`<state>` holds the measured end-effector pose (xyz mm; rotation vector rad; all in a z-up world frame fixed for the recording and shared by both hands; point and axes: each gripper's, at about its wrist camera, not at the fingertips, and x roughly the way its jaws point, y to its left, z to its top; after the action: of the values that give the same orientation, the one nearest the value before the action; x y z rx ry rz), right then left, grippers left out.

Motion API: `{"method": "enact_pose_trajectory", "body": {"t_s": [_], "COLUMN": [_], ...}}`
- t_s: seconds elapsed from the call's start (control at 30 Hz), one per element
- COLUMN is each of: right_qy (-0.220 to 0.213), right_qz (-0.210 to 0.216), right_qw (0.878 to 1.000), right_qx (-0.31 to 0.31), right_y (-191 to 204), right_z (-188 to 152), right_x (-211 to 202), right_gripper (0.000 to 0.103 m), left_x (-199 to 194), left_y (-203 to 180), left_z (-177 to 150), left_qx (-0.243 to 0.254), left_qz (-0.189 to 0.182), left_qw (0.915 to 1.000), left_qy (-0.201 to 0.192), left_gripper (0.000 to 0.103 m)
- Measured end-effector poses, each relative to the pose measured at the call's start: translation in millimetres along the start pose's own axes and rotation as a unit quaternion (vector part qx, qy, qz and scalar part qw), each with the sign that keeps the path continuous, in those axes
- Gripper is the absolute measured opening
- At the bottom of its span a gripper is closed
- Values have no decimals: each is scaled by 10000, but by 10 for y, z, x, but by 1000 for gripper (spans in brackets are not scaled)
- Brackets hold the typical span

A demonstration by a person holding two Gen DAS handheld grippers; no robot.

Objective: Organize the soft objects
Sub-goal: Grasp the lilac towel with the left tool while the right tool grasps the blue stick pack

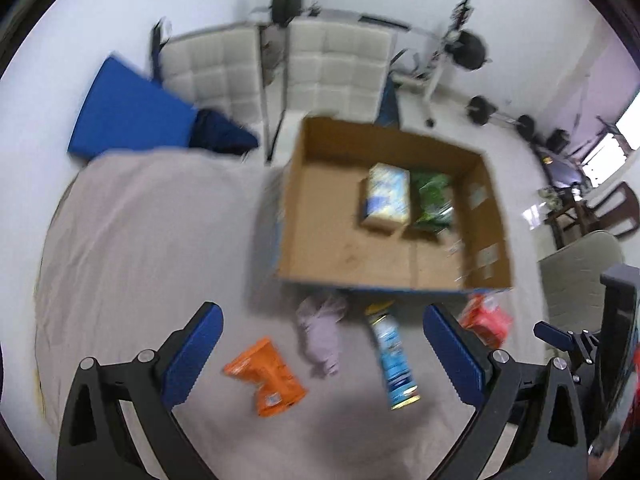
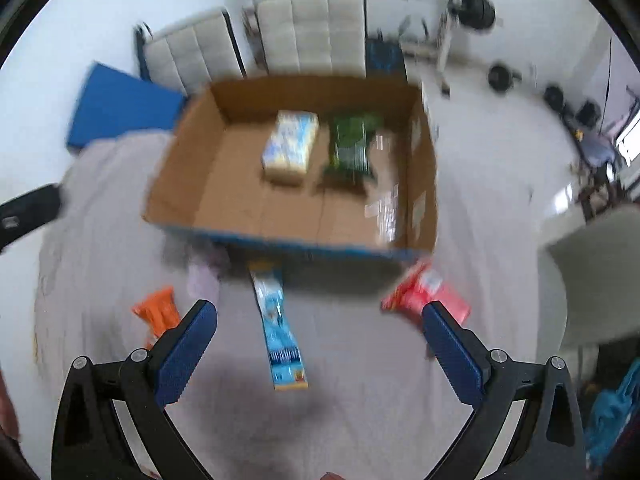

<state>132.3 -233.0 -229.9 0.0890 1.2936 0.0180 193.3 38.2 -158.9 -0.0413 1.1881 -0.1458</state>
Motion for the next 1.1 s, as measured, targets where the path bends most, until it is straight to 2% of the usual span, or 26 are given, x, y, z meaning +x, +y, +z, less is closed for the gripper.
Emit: {"method": "enact_pose_trajectory", "body": {"t_s": [0.1, 0.17, 0.2, 0.33, 0.4, 0.47, 0.53, 0.57, 0.6, 0.63, 0.7, 0.83, 0.87, 0.93, 0.97, 1.0, 1.03, 1.07, 1.1], "right_qy": [545, 816, 943, 1378, 1551, 1670, 1459, 1454, 1435, 1440, 1516, 1700, 1761, 1922, 1987, 2010, 1987, 1952, 1957], "right_qz": [169, 274, 316, 457, 484, 517, 419, 381, 160, 71, 22, -109, -39, 193, 243, 314, 428, 530, 543], "right_qw": [9984, 9962, 9949, 9885, 9852, 9824, 9871, 9878, 9889, 9889, 9870, 9825, 9811, 9766, 9747, 9736, 9731, 9728, 9728], "right_qx": [47, 123, 175, 426, 550, 653, 517, 412, 350, 371, 540, 756, 805, 943, 990, 1033, 1082, 1129, 1118], "right_y": [38, 79, 105, 161, 175, 194, 292, 342, 371, 367, 303, 78, 30, -65, -104, -135, -176, -200, -213], "right_z": [-87, -151, -184, -262, -269, -274, -238, -229, -232, -248, -294, -444, -476, -529, -543, -552, -564, -568, -560], "right_x": [513, 811, 965, 1451, 1658, 1828, 1824, 1834, 1827, 1819, 1808, 1735, 1725, 1724, 1728, 1722, 1710, 1687, 1662], "right_gripper": [103, 102, 100, 94, 79, 74, 69, 59, 46, 40, 33, 32, 32, 33, 37, 44, 48, 52, 53], "left_x": [371, 620, 769, 1170, 1343, 1487, 1621, 1680, 1741, 1815, 1927, 2151, 2208, 2299, 2312, 2295, 2268, 2232, 2192], "left_y": [241, 401, 482, 501, 392, 299, 209, 158, 114, 76, -7, -180, -211, -245, -257, -282, -303, -328, -352], "left_z": [-151, -269, -331, -466, -458, -432, -425, -424, -424, -410, -424, -470, -485, -514, -530, -547, -563, -590, -638], "left_qx": [-187, -455, -664, -1098, -991, -900, -797, -725, -649, -566, -432, -126, -94, -163, -182, -164, -152, -162, -175], "left_qz": [310, 343, 244, -134, -83, -51, -45, -13, 19, 59, 110, 312, 365, 320, 349, 397, 350, 263, 201], "left_qw": [9983, 9951, 9921, 9838, 9834, 9829, 9820, 9818, 9814, 9806, 9792, 9763, 9755, 9746, 9747, 9757, 9763, 9765, 9758], "left_qy": [462, 811, 1033, 1415, 1521, 1605, 1710, 1755, 1806, 1878, 1980, 2140, 2167, 2212, 2199, 2147, 2130, 2134, 2171], "left_gripper": [103, 103, 103, 102, 102, 99, 99, 99, 99, 99, 99, 99, 96, 73, 62, 58, 51, 37, 37]}}
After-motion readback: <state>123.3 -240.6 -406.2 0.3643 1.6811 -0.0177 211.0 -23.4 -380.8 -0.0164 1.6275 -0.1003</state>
